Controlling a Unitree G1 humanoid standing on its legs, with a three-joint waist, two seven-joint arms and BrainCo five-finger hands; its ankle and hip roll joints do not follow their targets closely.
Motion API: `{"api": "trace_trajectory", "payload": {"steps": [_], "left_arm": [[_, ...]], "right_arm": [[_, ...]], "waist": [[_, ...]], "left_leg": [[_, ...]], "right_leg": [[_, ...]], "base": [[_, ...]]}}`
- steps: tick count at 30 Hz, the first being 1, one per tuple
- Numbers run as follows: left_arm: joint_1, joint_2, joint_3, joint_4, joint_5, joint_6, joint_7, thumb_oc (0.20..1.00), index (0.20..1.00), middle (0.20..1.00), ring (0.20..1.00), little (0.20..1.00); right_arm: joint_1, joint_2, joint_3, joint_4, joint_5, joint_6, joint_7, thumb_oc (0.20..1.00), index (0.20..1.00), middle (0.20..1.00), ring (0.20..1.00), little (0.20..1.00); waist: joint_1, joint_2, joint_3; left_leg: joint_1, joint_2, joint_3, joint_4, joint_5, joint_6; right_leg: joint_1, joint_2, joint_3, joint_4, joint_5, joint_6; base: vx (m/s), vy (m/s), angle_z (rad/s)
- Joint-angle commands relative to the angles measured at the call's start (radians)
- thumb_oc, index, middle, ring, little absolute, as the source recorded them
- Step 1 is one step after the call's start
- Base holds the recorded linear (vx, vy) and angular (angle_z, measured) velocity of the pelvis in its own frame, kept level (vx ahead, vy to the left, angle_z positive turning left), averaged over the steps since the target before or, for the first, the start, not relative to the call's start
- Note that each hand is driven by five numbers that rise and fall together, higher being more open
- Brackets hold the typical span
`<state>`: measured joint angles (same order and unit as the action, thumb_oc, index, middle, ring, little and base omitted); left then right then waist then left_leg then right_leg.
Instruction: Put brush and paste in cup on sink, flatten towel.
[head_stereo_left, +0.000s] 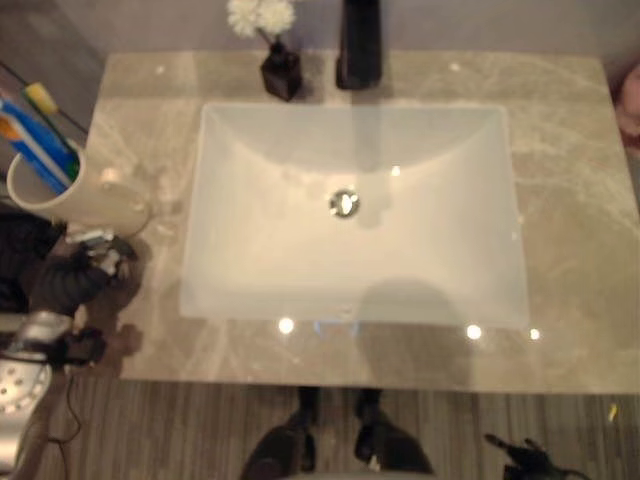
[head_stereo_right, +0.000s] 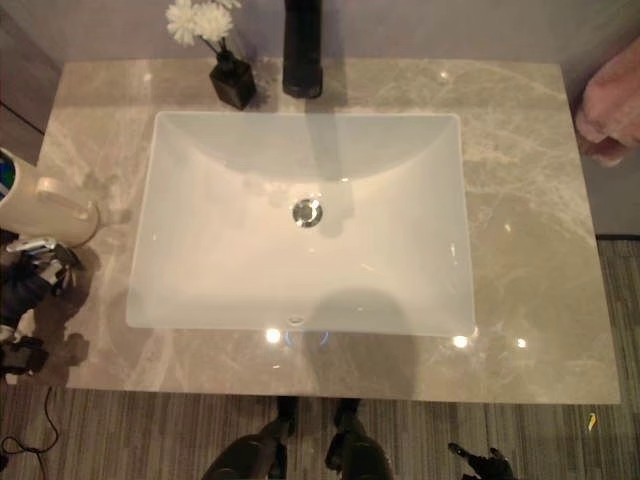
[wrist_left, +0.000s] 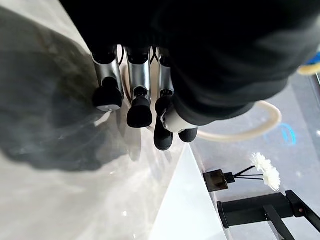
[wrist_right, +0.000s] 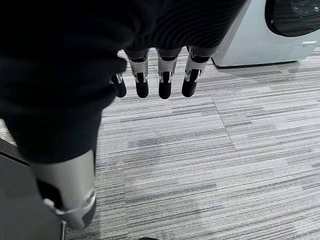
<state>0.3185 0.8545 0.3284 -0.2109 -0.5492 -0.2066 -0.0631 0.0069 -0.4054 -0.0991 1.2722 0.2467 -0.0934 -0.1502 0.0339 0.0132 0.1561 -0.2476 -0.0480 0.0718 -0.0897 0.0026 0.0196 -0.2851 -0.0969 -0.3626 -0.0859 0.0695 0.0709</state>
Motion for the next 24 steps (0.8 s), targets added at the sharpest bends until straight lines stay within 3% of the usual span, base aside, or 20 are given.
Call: {"api": "trace_trajectory", "payload": {"steps": [1,8,16,24], "left_arm": [[-0.001,0.038,0.080,0.042,0.012,-0.059,0.031,0.200,0.200,0.200,0.200,0.200],[-0.097,0.106,0.061,0.156,-0.012,-0.073,0.047,0.200,0.200,0.200,0.200,0.200],[-0.256,0.208,-0.033,0.288,-0.064,-0.063,0.041,0.200,0.200,0.200,0.200,0.200],[-0.295,0.215,-0.087,0.281,-0.076,-0.056,0.025,0.200,0.200,0.200,0.200,0.200]], "right_arm": [[-0.019,-0.024,0.052,0.008,0.026,-0.004,-0.007,1.000,1.000,1.000,1.000,1.000],[-0.024,-0.040,0.073,-0.004,0.013,-0.007,-0.002,1.000,1.000,1.000,1.000,1.000],[-0.034,-0.060,0.101,-0.014,-0.003,0.000,-0.003,1.000,1.000,1.000,1.000,1.000],[-0.034,-0.063,0.103,-0.009,-0.012,0.006,-0.003,1.000,1.000,1.000,1.000,1.000]], "waist": [[-0.030,-0.014,-0.012],[-0.044,-0.009,-0.020],[-0.064,-0.005,-0.039],[-0.066,0.003,-0.050]], "left_leg": [[-0.040,0.071,-0.005,0.002,0.020,-0.056],[-0.040,0.071,-0.002,0.002,0.019,-0.061],[-0.027,0.074,0.005,0.002,0.020,-0.065],[-0.018,0.073,0.006,0.002,0.022,-0.067]], "right_leg": [[0.016,-0.047,0.049,-0.001,-0.015,0.086],[0.012,-0.048,0.058,-0.001,-0.010,0.088],[0.023,-0.047,0.059,-0.001,-0.007,0.090],[0.035,-0.049,0.054,-0.001,-0.006,0.090]], "base": [[-0.01,0.013,-0.09],[0.00,0.004,-0.03],[-0.02,-0.006,-0.02],[-0.05,-0.016,-0.02]]}}
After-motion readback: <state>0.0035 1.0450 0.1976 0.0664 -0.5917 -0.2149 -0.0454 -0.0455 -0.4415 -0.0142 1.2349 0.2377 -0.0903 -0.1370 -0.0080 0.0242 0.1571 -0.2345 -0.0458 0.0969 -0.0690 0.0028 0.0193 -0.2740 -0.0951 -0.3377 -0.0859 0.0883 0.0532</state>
